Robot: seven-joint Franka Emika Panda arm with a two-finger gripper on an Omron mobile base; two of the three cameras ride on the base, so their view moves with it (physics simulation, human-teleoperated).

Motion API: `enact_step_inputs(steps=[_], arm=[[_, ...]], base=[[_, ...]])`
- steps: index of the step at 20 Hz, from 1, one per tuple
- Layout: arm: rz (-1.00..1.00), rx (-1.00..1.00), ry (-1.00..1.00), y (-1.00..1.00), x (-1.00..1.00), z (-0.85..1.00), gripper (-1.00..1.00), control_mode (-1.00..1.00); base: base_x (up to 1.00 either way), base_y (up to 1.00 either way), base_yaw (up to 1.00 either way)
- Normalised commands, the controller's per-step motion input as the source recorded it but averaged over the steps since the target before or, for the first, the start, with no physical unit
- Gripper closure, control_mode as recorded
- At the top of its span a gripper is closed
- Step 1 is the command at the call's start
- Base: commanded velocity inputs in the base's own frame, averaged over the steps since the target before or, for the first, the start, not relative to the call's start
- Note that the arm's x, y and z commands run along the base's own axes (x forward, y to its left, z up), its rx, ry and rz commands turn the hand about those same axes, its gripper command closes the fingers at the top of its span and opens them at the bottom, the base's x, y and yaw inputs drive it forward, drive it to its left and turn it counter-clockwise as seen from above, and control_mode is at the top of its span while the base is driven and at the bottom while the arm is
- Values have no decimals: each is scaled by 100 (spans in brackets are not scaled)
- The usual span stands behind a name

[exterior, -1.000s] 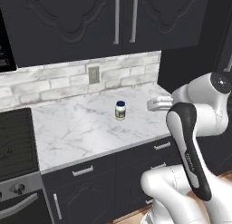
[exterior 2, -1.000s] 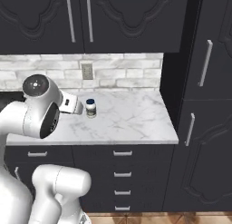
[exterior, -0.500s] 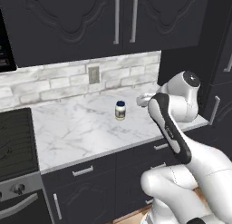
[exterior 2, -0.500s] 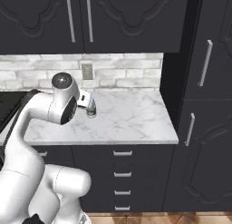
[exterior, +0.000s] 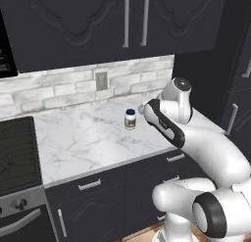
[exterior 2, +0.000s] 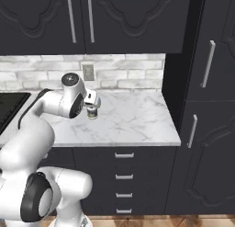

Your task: Place the ketchup and mayonnaise from the counter to the top shelf of the fridge. If the existing items in the fridge are on the top shelf, move them to other shelves.

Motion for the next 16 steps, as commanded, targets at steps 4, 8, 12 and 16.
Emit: enact_step_inputs(steps=[4,8,12,16], arm=[[0,-9,1,22,45,-27,-100,-100],[0,0,2,11,22,-4,-100,-100],[0,0,0,20,26,-5,-100,-100],[0,0,0,3,28,-4,-100,-100]], base=[[0,0,0],[0,0,0],[0,0,0],[0,0,0]])
